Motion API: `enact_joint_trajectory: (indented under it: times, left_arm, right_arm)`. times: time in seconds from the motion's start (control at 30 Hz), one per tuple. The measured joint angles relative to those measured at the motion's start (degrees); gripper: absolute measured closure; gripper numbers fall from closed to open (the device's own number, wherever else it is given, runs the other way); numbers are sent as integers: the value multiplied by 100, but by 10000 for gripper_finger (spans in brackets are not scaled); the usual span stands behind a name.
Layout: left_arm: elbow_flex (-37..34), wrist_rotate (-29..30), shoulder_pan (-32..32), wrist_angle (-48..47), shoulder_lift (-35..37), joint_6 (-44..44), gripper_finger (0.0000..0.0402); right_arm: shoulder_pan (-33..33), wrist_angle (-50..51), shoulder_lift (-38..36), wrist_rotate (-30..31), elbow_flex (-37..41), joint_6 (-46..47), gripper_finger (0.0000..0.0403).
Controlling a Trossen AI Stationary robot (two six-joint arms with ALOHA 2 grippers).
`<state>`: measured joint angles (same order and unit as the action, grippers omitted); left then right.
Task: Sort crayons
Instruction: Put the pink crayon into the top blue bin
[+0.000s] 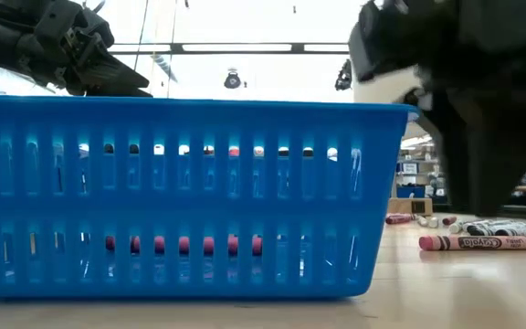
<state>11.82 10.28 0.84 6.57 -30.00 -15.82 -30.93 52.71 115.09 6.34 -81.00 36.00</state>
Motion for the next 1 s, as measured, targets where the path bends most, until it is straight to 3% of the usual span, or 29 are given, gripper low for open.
enact_joint_trajectory:
  times: [0.4, 0.77, 0.93, 1.0]
  left_arm:
    - [1, 0, -1, 4, 0, 13, 219]
    - [0, 0, -2, 4, 0, 11, 219]
    - [0, 0, -2, 0, 0, 29, 219]
    - [1, 0, -2, 0, 0, 134, 219]
  right_arm:
    - [145, -400, -71, -197, 636, -96, 292]
    - [381, -705, -95, -585, 868, -351, 377]
    - [561, -732, -260, -611, 898, -586, 368]
    - [667, -740, -380, -305, 913, -720, 365]
